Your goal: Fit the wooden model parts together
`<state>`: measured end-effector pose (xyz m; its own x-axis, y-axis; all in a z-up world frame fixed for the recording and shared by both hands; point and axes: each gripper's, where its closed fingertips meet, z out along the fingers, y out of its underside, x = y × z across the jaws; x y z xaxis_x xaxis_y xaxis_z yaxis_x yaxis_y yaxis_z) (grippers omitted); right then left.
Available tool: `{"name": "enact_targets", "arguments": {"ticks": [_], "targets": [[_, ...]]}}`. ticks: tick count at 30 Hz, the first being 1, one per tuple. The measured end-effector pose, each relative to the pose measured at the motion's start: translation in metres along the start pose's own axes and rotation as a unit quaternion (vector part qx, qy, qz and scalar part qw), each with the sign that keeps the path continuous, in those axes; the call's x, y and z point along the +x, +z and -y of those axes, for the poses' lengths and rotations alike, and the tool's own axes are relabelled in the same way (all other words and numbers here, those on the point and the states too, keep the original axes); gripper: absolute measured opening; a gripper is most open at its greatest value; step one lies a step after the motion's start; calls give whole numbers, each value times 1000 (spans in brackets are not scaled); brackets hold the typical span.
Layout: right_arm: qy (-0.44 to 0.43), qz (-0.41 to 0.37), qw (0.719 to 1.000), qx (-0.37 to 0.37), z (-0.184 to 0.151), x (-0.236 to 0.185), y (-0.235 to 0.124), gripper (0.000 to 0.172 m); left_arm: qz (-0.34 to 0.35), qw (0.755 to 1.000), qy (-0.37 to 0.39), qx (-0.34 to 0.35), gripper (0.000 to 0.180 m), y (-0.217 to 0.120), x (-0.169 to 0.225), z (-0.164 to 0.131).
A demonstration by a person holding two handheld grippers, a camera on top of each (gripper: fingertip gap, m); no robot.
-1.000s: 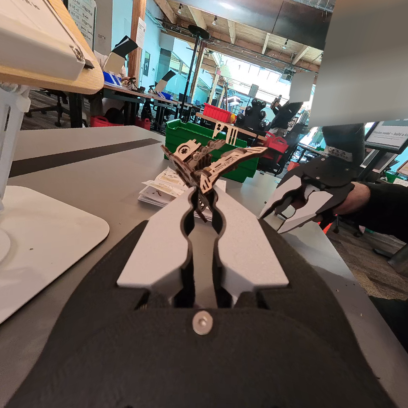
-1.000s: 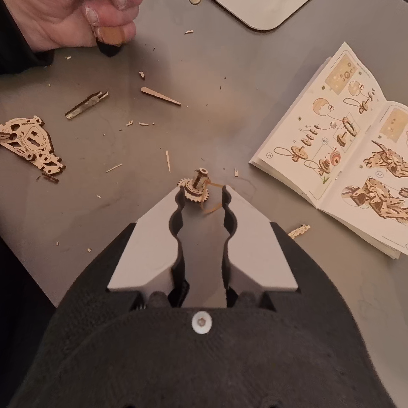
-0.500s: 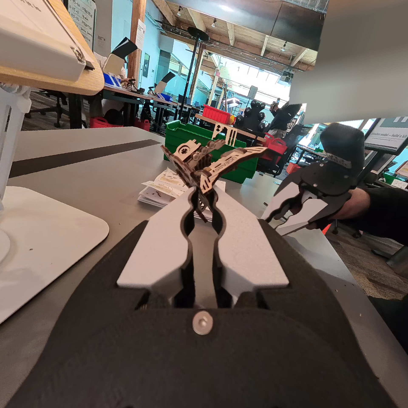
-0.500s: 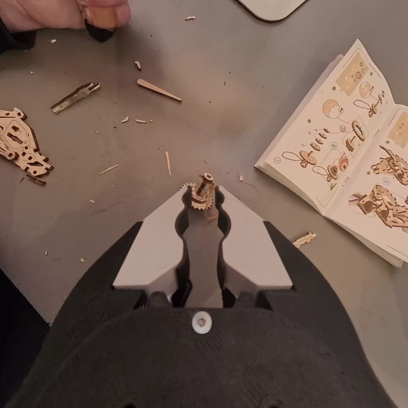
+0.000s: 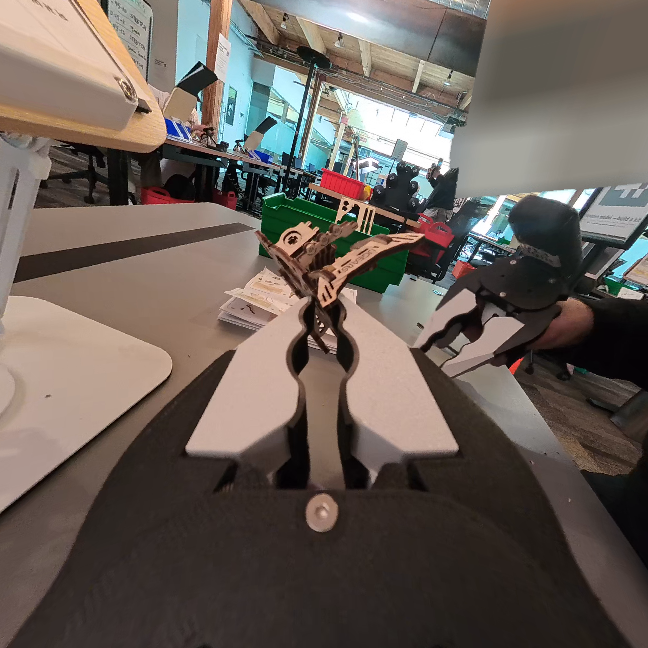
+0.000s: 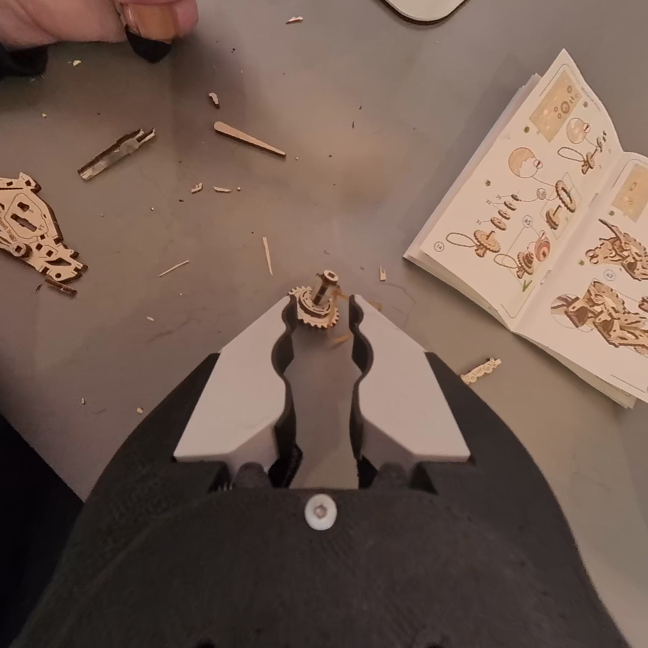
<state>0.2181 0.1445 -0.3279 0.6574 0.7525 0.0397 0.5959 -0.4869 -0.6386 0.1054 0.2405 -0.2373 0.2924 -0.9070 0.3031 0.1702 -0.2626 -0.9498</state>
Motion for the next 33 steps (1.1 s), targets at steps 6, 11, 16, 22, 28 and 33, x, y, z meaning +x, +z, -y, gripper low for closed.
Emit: {"name": "enact_targets", "arguments": {"ticks": [6,11,16,22,28,33], "targets": [[-5,3,1000,-6,-3,-3,6,12,-1,1000,0,1,6,-1,1,0],[5,9,1000,4,0,-4,3,11,-1,1000,0,1,6,-1,1,0],[8,0,1000,5,0,-4,1,7,-3,1000,-1,0,6,-2,2,0],[39,15,999,20,1,-8,0,7,-4,1000,-2,0,6,-3,3,0],[22,-12,1000,4,-4,-9,1,7,-4,1000,-5,0,6,-4,3,0],[10,-32,999,-5,-2,-17,6,12,-3,1000,-6,-1,6,-5,4,0]]}}
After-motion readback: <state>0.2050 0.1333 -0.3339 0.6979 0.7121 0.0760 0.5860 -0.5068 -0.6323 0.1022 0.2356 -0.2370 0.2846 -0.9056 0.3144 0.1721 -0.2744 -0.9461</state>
